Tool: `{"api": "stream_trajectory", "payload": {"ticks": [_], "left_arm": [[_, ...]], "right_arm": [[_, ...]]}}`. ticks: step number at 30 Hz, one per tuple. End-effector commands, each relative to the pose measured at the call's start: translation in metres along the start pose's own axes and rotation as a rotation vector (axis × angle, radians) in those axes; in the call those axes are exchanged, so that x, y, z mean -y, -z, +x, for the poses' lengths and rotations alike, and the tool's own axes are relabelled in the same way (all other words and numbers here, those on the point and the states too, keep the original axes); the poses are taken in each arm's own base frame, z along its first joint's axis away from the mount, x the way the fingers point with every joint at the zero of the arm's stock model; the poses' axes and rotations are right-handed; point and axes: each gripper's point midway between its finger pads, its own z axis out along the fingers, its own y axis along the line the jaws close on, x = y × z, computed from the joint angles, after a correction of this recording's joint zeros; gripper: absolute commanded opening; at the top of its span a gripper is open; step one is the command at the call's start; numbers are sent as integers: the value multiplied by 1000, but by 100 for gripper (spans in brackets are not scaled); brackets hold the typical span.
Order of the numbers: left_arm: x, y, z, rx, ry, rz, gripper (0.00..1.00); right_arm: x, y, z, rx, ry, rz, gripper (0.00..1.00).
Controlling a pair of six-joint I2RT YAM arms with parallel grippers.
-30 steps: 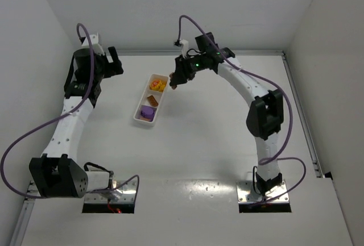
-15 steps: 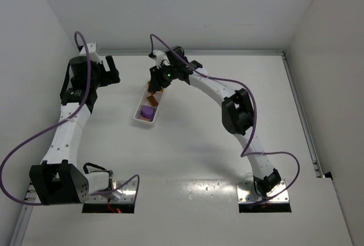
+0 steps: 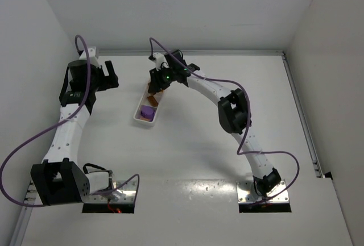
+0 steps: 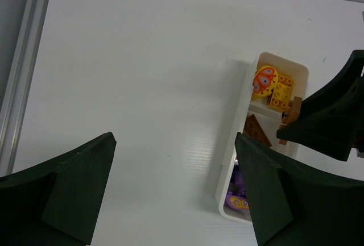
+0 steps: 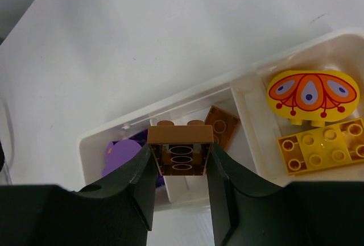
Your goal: Sort the legos into containers by color
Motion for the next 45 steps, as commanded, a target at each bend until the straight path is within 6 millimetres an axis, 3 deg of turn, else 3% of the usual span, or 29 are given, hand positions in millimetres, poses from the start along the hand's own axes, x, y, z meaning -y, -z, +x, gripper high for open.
{"api": "stream_trajectory", "payload": {"ticks": [1, 11, 13, 16, 21, 25, 28, 29, 32, 33, 35, 36, 37, 38, 39, 40, 41, 42, 43, 45], "left_arm": [[-5, -1, -5, 29, 4, 1, 93], [-7, -10, 7, 7, 26, 20, 93], [-9, -12, 10, -2, 40, 22, 93], [-10, -12, 14, -14, 46, 34, 93], [-8, -13, 16, -13, 55, 43, 93], [-5, -13, 17, -16, 55, 61, 93], [-4, -10, 14, -7, 53, 62, 93], [-2, -8, 12, 1, 52, 72, 93], [6, -7, 12, -4, 52, 116, 93], [8, -5, 10, -3, 41, 132, 93], [16, -3, 9, -7, 17, 184, 93], [17, -1, 6, -7, 17, 184, 94], [28, -5, 11, -35, -5, 211, 94], [30, -5, 19, -72, -40, 211, 95], [38, -10, 27, -106, -58, 231, 95], [38, -8, 24, -106, -71, 231, 95], [38, -12, 37, -149, -91, 238, 95], [45, -11, 38, -151, -106, 271, 96], [44, -13, 43, -171, -111, 271, 96], [43, -13, 49, -181, -132, 272, 98]], "right_arm": [[-3, -4, -16, 44, 40, -2, 6], [-3, -11, 0, 8, 43, -6, 7], [-2, -12, 7, -10, 32, -5, 13], [1, -13, 17, -33, 17, 8, 29], [0, -8, 12, -26, 21, 18, 51], [-5, -2, 5, -13, 29, 17, 61], [-12, 4, 1, -13, 35, 31, 62], [-18, 15, -16, 20, 53, 42, 62], [-28, 40, -32, 51, 79, 76, 62], [-42, 65, -59, 106, 132, 87, 62], [-48, 87, -69, 127, 160, 131, 63], [-36, 101, -67, 127, 158, 165, 63], [-41, 128, -80, 160, 179, 199, 65], [-36, 143, -82, 170, 184, 234, 66], [-15, 158, -66, 141, 153, 279, 66], [-8, 173, -63, 141, 136, 301, 66], [-9, 201, -71, 173, 133, 324, 67], [4, 212, -51, 142, 95, 350, 67], [25, 238, -44, 150, 54, 403, 67], [33, 279, -27, 161, 25, 469, 69]]}}
